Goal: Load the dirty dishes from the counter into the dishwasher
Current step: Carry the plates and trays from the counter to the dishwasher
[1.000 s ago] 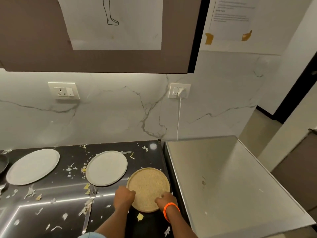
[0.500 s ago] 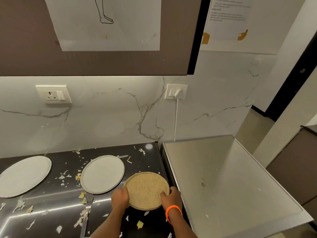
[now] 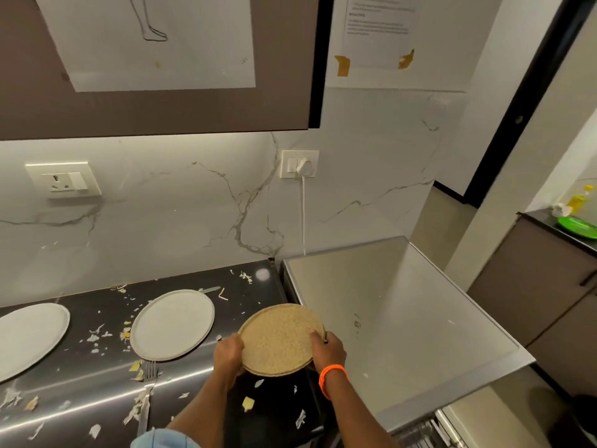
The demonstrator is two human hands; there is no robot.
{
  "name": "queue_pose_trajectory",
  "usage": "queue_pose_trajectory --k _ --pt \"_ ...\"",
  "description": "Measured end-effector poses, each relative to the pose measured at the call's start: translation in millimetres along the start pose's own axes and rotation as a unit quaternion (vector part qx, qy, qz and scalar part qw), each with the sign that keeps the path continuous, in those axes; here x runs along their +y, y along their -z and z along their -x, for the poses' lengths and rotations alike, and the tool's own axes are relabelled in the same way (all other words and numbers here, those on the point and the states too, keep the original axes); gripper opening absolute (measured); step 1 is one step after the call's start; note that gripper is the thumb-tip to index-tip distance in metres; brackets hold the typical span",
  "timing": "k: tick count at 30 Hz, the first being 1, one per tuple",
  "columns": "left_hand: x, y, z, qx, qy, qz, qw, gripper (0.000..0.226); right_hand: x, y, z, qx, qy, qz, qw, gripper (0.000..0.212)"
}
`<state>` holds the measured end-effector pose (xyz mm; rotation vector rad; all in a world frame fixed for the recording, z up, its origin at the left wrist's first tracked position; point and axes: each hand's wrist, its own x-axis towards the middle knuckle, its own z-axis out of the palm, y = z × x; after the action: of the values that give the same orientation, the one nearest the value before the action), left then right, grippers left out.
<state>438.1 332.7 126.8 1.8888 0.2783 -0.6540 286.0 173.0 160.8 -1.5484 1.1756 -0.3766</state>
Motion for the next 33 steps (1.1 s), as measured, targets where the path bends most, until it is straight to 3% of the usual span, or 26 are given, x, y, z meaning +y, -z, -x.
queue_pose_trajectory --k 11,13,17,22,27,33 --pt "16 -137 115 -0.146 -0.135 -0.094 0.975 0.028 72 167 0 0.151 -0.096 -0.101 0.979 0.035" --pt "5 -167 136 -0.179 -0.129 -0.11 0.969 0.033 95 198 11 0.175 -0.118 -0.109 0.971 0.033" --pt "-23 -215 169 -0.244 -0.118 -0.15 0.951 0.022 145 250 38 0.218 -0.145 -0.112 0.959 0.029" --pt "-71 -274 213 -0.297 -0.103 -0.179 0.932 0.045 225 298 71 0.258 -0.219 -0.127 0.932 0.04" --pt "-118 -305 248 -0.327 -0.042 -0.224 0.917 0.033 285 326 98 0.274 -0.306 -0.088 0.908 0.039" --pt "-175 -330 235 -0.351 0.035 -0.297 0.887 0.019 347 328 93 0.263 -0.409 -0.081 0.87 0.035"
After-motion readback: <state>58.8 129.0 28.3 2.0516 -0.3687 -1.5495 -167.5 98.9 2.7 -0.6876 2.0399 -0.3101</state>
